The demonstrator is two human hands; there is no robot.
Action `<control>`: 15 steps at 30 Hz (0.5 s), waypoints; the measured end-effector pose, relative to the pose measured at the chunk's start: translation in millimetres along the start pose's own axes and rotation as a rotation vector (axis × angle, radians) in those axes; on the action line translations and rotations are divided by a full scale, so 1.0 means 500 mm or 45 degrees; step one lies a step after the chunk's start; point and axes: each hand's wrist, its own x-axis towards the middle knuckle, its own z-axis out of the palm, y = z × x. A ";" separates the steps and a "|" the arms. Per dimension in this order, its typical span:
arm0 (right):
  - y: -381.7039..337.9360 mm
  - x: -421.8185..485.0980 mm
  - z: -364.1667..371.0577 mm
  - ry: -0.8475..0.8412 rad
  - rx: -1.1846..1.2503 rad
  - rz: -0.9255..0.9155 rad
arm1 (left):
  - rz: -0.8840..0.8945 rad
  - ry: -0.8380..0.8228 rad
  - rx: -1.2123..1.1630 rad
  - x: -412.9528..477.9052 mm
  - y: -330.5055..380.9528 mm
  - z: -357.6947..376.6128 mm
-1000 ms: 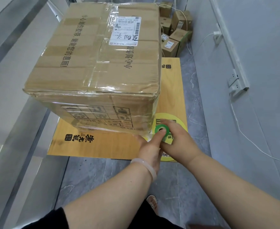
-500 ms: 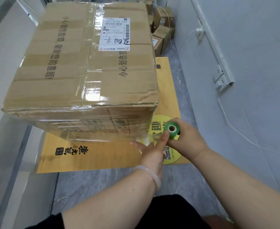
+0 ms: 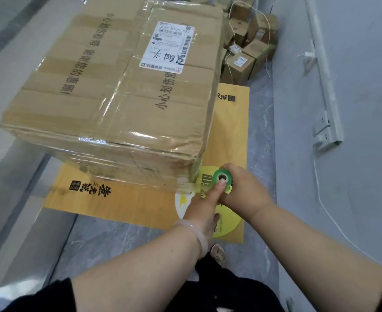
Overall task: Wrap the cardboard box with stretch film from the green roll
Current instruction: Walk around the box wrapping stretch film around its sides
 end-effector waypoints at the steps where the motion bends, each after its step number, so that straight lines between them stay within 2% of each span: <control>1: 0.000 0.005 -0.005 -0.013 0.003 -0.012 | 0.008 0.016 -0.018 0.000 0.003 0.005; 8: 0.011 0.051 -0.031 -0.140 0.010 -0.199 | 0.088 0.132 -0.220 0.012 0.011 0.036; 15: 0.033 0.081 -0.044 -0.267 0.044 -0.223 | 0.122 0.167 -0.251 0.052 0.009 0.044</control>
